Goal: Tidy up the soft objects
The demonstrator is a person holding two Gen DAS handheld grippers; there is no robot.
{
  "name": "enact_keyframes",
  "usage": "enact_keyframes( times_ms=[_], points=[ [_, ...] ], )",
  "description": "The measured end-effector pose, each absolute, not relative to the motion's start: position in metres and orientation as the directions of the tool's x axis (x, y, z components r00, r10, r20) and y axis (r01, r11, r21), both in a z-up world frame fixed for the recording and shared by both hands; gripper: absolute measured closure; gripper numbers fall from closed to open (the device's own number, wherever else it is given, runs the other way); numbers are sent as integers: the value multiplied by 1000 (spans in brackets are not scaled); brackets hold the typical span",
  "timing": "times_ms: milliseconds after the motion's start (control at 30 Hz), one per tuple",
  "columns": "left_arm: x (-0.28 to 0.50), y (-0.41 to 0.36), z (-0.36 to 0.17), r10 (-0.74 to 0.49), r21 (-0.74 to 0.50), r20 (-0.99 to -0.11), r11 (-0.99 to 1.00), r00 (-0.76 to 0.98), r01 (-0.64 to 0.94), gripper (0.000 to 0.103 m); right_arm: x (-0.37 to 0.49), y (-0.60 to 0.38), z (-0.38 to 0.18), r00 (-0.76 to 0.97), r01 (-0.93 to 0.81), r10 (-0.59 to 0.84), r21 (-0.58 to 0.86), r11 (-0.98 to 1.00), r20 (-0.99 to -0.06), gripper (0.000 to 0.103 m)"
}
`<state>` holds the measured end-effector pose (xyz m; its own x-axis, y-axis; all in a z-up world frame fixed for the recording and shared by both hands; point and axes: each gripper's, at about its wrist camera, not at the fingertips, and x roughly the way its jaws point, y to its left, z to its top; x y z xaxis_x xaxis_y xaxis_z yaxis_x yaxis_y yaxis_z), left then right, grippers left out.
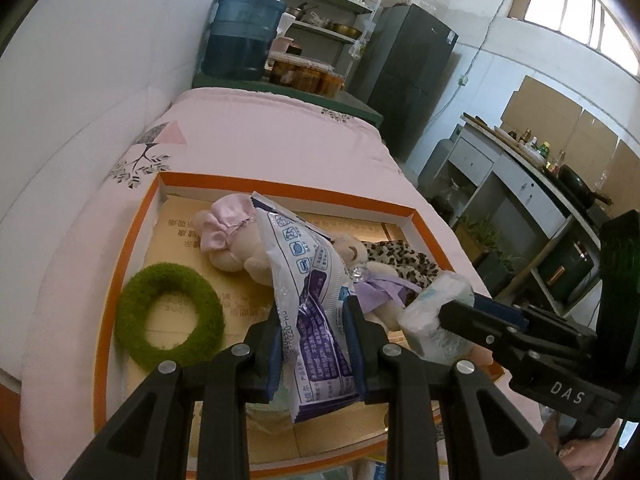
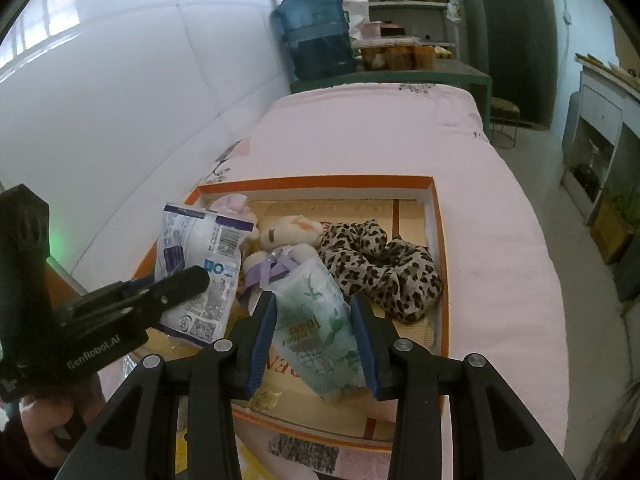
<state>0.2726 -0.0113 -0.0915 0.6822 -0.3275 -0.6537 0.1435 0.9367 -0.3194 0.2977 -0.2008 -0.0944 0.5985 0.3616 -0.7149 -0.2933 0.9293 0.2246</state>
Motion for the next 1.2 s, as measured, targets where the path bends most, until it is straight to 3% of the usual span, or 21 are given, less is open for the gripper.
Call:
enact_keyframes(
  times_ms=[367,467,533,600,733,1200],
  points=[
    [274,-12,-101,-343,-329,-655,932,673,155,75,301,-200,-103,592,-283,368,242,928,-717,63],
    [273,-13,-100,-332,-319,-656,936,678,150,66,300,-202,-104,596,-281,371,248,927,-712,62],
    [273,-14,-100,-313,-301,-662,943,681,142,54,299,-202,-104,598,-281,372,250,927,-710,62],
    [272,-14,-101,-298,-286,-667,949,683,135,51,299,-201,-105,596,-283,375,251,926,-710,61],
    [269,-15,-98,-291,-278,-662,951,690,135,50,297,-200,-104,601,-277,360,237,931,-714,53],
    [250,-22,-80,-248,-211,-654,967,715,142,50,279,-202,-92,627,-262,345,228,938,-698,45]
  ],
)
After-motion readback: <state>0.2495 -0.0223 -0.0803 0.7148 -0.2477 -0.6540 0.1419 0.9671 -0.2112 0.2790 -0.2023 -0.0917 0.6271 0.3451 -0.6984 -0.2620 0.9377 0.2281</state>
